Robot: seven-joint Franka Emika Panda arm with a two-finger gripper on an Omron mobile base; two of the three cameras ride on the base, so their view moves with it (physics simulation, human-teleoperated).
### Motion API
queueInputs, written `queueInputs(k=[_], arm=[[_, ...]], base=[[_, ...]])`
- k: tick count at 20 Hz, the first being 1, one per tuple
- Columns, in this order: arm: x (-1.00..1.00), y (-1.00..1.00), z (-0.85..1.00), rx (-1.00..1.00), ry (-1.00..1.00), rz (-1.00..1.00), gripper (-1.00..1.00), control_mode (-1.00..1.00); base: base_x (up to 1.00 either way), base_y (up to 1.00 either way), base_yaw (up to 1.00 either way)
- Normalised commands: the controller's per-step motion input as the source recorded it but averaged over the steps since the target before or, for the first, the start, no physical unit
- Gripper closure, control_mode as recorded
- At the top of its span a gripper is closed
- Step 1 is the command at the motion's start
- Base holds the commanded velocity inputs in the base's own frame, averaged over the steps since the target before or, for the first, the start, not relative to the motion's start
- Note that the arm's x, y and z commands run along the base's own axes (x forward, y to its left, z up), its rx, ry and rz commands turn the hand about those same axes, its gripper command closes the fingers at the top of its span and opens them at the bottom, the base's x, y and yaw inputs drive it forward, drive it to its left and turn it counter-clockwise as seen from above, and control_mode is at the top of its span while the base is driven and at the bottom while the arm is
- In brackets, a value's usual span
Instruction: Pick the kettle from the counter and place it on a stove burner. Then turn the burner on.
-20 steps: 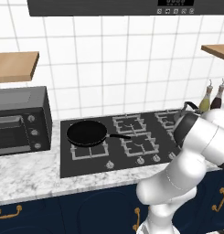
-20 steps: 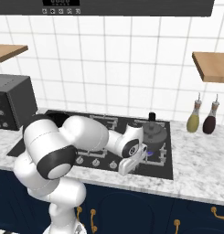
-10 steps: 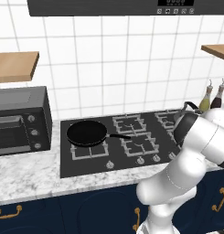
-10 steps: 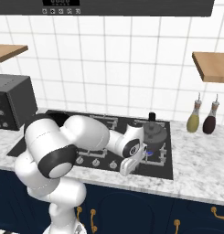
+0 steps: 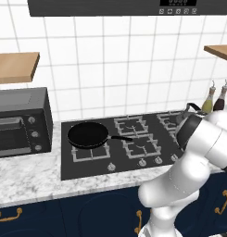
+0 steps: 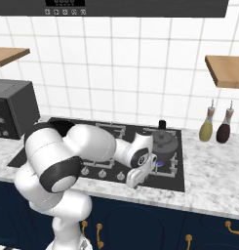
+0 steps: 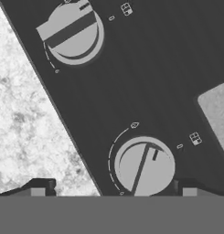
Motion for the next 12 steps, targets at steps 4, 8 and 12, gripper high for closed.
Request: queueInputs(k=[4, 8, 12], arm=[[0.02, 0.0, 0.29, 0.0, -0.17, -0.14, -1.0, -1.0], [0.18, 0.0, 0.02, 0.0, -0.13, -0.14, -1.0, -1.0], [0.16, -0.06, 0.0, -0.02, -0.01, -0.01, -1.0, -1.0]], base=[[0.0, 0.0, 0.0], [0.0, 0.0, 0.0], [0.0, 0.0, 0.0]])
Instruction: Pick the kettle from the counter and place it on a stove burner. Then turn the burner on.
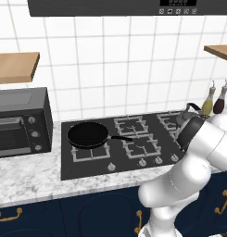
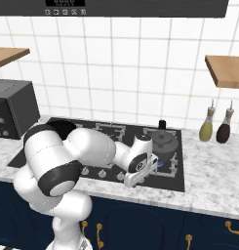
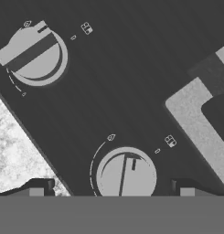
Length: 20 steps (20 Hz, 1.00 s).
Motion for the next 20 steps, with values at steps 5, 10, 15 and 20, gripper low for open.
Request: queueInputs(k=[5, 10, 15, 20], arm=[[0.38, -0.26, 0.0, -0.03, 0.0, -0.02, -1.0, -1.0], [0.38, -0.21, -0.13, 0.0, -0.11, -0.08, -1.0, -1.0], [-0.36, -0.01, 0.08, 0.0, -0.14, -0.03, -1.0, -1.0], [-0.45, 0.02, 0.48, 0.0, -0.08, 0.0, -1.0, -1.0]], base=[[0.0, 0.0, 0.0], [0.0, 0.0, 0.0], [0.0, 0.0, 0.0], [0.0, 0.0, 0.0]])
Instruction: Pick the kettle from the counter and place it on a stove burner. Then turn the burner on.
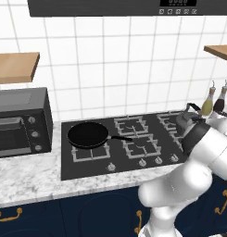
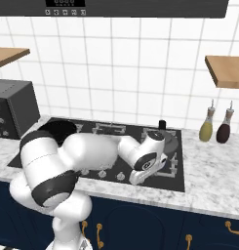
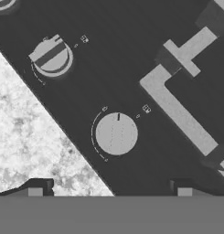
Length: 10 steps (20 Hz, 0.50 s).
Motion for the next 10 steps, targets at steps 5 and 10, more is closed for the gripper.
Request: queueInputs(k=[5, 10], arm=[[-0.39, 0.14, 0.75, 0.0, -0.04, 0.0, -1.0, -1.0], [-0.05, 0.19, 0.98, 0.0, 0.02, -0.04, -1.0, -1.0]], base=[[0.0, 0.0, 0.0], [0.0, 0.0, 0.0]])
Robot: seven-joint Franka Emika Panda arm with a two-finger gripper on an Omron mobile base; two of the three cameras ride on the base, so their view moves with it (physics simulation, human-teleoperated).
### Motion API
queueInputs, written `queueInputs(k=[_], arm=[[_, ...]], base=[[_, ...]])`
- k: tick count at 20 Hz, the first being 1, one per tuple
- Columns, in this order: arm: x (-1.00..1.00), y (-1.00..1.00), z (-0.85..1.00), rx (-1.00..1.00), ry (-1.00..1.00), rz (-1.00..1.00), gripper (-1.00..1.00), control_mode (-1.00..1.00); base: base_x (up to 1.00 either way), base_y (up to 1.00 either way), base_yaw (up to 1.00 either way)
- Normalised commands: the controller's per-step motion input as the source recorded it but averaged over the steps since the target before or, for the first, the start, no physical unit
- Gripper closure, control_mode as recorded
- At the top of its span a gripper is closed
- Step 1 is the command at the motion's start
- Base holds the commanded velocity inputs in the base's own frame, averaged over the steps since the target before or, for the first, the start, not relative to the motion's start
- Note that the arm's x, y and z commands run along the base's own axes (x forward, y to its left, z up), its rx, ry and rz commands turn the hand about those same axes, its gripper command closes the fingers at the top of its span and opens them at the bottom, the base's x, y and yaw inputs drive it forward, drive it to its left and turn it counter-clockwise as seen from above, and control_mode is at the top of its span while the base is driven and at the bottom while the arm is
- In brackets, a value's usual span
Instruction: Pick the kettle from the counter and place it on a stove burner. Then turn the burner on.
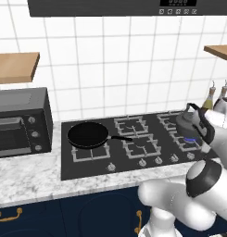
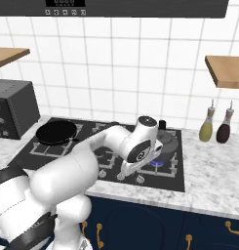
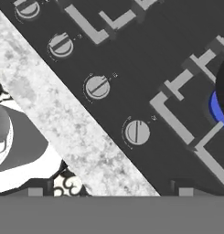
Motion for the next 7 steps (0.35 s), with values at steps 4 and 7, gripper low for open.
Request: queueInputs(k=[4, 7], arm=[[-0.03, 0.62, 0.25, 0.0, 0.0, -0.22, -1.0, -1.0], [-0.3, 0.96, 0.06, 0.0, -0.09, -0.31, -1.0, -1.0]], base=[[0.0, 0.0, 0.0], [0.0, 0.0, 0.0]])
